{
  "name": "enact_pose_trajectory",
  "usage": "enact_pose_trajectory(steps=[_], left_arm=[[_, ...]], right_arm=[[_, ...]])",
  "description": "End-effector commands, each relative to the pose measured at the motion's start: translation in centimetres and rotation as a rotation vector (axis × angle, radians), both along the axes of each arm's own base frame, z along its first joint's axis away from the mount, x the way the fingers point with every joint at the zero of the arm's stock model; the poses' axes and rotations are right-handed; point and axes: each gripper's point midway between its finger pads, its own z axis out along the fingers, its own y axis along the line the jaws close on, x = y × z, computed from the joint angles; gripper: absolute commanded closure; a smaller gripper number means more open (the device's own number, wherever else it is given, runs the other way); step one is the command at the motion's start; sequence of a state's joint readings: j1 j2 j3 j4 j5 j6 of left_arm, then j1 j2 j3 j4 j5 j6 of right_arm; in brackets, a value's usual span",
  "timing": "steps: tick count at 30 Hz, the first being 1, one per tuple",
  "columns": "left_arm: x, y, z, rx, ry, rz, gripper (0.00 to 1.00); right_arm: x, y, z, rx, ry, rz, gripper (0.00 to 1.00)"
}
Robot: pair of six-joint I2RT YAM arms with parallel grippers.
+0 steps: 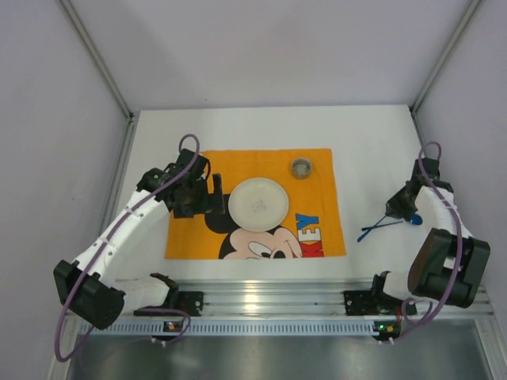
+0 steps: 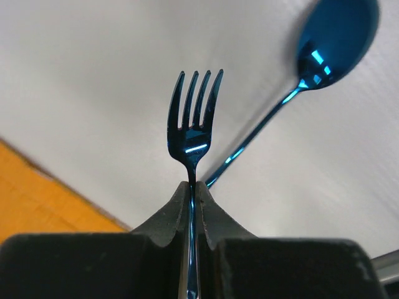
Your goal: Set the dinner table for one person
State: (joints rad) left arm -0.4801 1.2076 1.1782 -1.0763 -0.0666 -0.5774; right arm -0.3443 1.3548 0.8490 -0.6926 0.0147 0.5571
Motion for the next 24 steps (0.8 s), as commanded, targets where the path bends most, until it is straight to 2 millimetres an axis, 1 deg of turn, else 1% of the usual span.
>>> enact_pose_trajectory(steps=[1, 2, 3, 5, 6, 8, 9, 10, 11, 12, 13, 14, 15, 16, 17, 18, 19, 20, 21, 22, 23, 24], left_arm=[[1.2, -1.0, 0.9, -0.028, -0.046, -0.026, 0.02], [1.3, -1.0, 1.0, -0.03, -0.049, -0.028, 0.02], [1.4, -1.1, 1.0, -0.033, -0.05, -0.031, 0.02], [1.5, -1.2, 1.0, -0.037, -0.054, -0.034, 0.02], [1.5, -1.2, 1.1, -0.037, -0.06, -0.036, 0.02], [1.4, -1.0, 1.1, -0.033, -0.067, -0.036, 0.02], [1.4, -0.9, 1.2, -0.03, -0.072, -0.033, 0.01], [1.4, -0.8, 1.3, -0.03, -0.081, -0.031, 0.02], [1.2, -0.5, 0.9, -0.017, -0.08, -0.026, 0.02], [1.1, -0.4, 1.1, -0.022, -0.09, -0.023, 0.02], [0.8, -0.2, 0.7, -0.017, -0.084, -0.018, 0.02], [0.6, 0.1, 0.9, -0.015, -0.097, -0.012, 0.02], [0.5, 0.3, 0.8, -0.011, -0.103, -0.002, 0.02], [0.3, 0.6, 0.6, -0.002, -0.1, 0.006, 0.02], [0.2, 1.0, 0.9, 0.001, -0.117, 0.02, 0.02], [0.1, 1.6, 1.1, 0.017, -0.129, 0.037, 0.02], [0.0, 1.8, 1.2, 0.022, -0.134, 0.047, 0.02], [-0.1, 2.2, 1.8, 0.021, -0.159, 0.055, 0.02], [-0.3, 2.8, 2.1, 0.042, -0.167, 0.077, 0.02], [-0.3, 3.2, 2.7, 0.049, -0.181, 0.094, 0.02], [-0.5, 3.7, 3.3, 0.054, -0.201, 0.112, 0.02], [-0.8, 4.7, 3.6, 0.089, -0.205, 0.147, 0.02]], right_arm=[[2.6, 3.7, 3.6, 0.044, -0.131, 0.056, 1.0], [2.8, 4.3, 3.8, 0.047, -0.135, 0.068, 1.0], [2.8, 5.5, 3.8, 0.052, -0.132, 0.1, 1.0], [2.9, 6.7, 3.7, 0.07, -0.128, 0.115, 1.0], [3.1, 7.7, 3.9, 0.076, -0.134, 0.144, 1.0], [3.4, 8.9, 4.5, 0.091, -0.157, 0.171, 1.0], [3.7, 10.1, 4.9, 0.104, -0.174, 0.211, 1.0], [3.9, 10.8, 5.2, 0.115, -0.181, 0.232, 1.0], [4.0, 12.0, 5.4, 0.128, -0.19, 0.27, 1.0], [4.3, 13.6, 6.1, 0.137, -0.205, 0.325, 1.0], [4.5, 14.4, 6.4, 0.137, -0.211, 0.348, 1.0], [5.0, 15.4, 7.6, 0.14, -0.24, 0.378, 1.0], [5.0, 17.3, 8.1, 0.136, -0.253, 0.435, 1.0], [5.3, 18.4, 8.6, 0.139, -0.26, 0.456, 1.0], [6.0, 19.9, 10.1, 0.145, -0.298, 0.488, 1.0], [5.8, 22.6, 10.8, 0.16, -0.315, 0.555, 1.0], [6.1, 24.4, 10.5, 0.18, -0.298, 0.571, 1.0], [6.8, 26.4, 12.0, 0.205, -0.331, 0.595, 1.0], [6.3, 30.0, 12.6, 0.26, -0.347, 0.651, 1.0], [6.7, 32.3, 11.6, 0.279, -0.319, 0.679, 1.0], [7.5, 34.8, 13.4, 0.313, -0.366, 0.709, 1.0], [6.6, 38.7, 14.1, 0.364, -0.385, 0.779, 1.0]])
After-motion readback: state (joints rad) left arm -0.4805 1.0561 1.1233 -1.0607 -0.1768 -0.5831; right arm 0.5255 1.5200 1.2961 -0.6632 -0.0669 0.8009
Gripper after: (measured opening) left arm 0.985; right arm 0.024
